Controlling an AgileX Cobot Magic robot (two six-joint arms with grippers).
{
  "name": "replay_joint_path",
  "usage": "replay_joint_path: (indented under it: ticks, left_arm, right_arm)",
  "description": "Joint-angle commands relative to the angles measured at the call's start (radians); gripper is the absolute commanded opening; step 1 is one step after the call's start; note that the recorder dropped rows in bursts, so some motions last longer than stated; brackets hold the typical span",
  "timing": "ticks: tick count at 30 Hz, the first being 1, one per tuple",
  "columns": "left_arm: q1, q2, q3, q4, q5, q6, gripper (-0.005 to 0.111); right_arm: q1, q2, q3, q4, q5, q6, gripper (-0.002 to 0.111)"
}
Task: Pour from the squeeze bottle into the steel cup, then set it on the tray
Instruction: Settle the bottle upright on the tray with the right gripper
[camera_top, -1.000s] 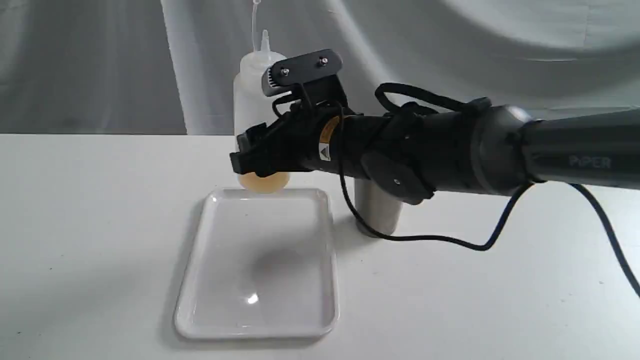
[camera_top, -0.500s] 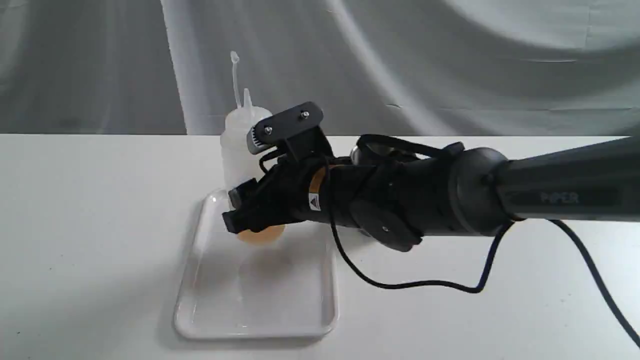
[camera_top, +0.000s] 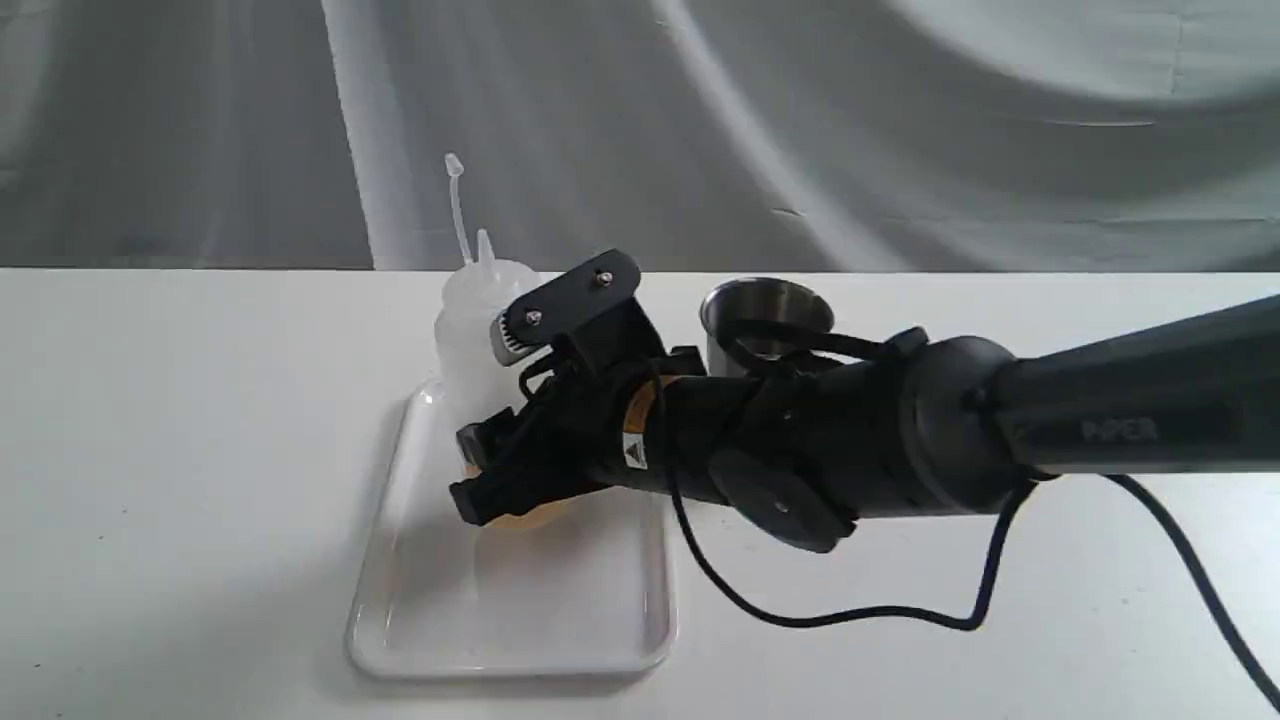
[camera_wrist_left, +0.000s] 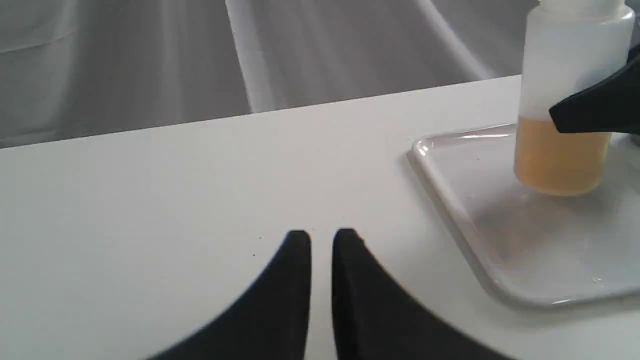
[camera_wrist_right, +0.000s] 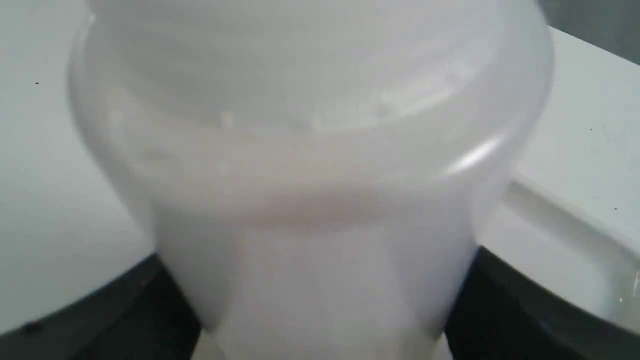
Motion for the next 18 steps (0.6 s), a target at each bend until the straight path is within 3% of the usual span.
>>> replay_joint_path:
  ticks: [1, 18]
  left_arm:
    - [-0.003, -0.005, 0.004, 0.003, -0.007, -0.002, 0.008]
    - [-0.003, -0.005, 0.004, 0.003, -0.007, -0.002, 0.008]
  right_arm:
    - [0.01, -0.016, -0.001, 0.06, -0.024, -0.067, 0.051]
    - [0.02, -0.016, -0.001, 0.131, 0.037, -0.102, 0.051]
